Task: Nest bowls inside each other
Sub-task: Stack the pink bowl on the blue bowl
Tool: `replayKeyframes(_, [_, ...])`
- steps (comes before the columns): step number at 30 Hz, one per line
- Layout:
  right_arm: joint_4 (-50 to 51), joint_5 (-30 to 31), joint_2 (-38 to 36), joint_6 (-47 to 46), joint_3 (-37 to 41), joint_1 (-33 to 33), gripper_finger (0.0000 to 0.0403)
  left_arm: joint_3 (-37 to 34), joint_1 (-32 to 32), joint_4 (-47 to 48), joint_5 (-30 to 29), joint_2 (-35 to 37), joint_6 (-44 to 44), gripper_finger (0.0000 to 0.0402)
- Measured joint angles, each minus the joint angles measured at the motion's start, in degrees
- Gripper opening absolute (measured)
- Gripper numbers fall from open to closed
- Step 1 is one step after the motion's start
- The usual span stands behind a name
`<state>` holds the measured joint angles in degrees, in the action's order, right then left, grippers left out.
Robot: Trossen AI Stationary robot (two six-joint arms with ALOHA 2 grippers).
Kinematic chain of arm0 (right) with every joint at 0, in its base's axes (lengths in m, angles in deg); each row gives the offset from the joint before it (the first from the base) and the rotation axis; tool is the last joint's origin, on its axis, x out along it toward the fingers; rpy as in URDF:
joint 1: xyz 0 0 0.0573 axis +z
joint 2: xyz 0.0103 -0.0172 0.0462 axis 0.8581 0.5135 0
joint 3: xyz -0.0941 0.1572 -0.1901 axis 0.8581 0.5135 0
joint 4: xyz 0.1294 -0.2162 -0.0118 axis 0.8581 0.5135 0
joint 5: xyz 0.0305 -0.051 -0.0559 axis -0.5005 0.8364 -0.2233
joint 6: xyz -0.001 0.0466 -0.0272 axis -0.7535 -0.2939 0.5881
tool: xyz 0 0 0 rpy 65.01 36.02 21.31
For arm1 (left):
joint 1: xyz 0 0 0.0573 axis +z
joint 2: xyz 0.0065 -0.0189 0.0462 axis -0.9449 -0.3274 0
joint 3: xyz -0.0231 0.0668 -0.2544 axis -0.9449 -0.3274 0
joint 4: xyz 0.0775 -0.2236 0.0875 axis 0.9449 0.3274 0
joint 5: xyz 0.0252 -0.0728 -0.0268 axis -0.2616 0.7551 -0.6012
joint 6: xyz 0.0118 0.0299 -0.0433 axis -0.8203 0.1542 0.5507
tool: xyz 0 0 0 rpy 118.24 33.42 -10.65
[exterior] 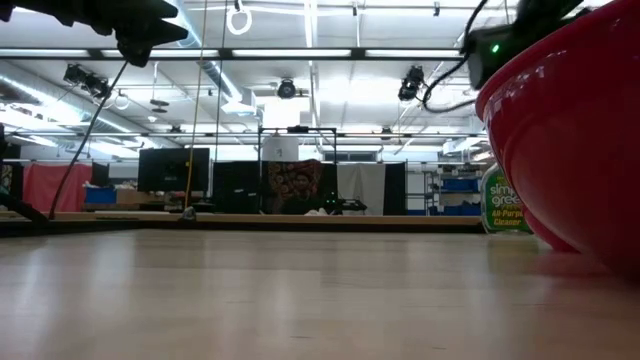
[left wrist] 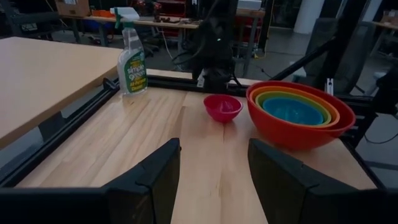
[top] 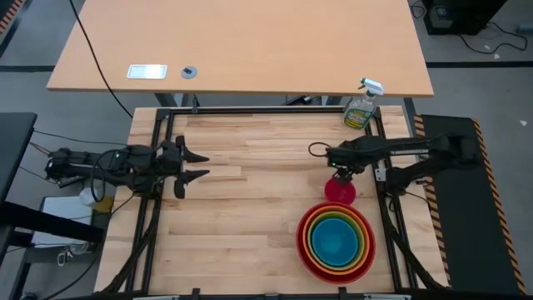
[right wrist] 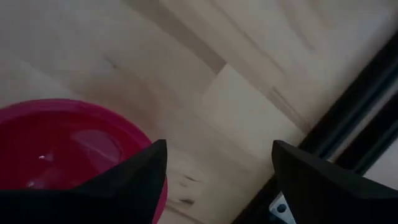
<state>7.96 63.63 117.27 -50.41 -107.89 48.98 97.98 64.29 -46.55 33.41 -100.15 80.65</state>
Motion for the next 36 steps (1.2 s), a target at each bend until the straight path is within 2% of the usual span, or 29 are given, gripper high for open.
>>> replayKeyframes(7, [-0.26, -2.48, 9.83, 10.26, 0.00, -2.63, 0.0291, 0.00, 0.01, -0.59, 0.00, -0.99, -0.57, 0.0192])
replayKeyframes(16, [-5.33, 2.94, 19.85, 19.45, -0.62, -3.64, 0.0291, 0.00, 0.01, -1.99, 0.00, -0.95, -2.25, 0.0192])
replayKeyframes(30, [-17.54, 1.72, 21.44, 29.08, -9.73, -3.74, 0.0276, 0.00, 0.03, -3.48, -0.01, -0.95, -8.45, 0.0192])
replayKeyframes(34, [-18.74, -0.22, 21.46, 30.44, -12.49, -3.20, 0.0271, 0.00, 0.03, -3.51, -0.02, -0.95, -9.48, 0.0192])
replayKeyframes(36, [-16.07, -1.31, 21.46, 29.58, -14.75, -2.90, 0.0270, 0.00, 0.03, -3.48, -0.02, -0.95, -9.55, 0.0192])
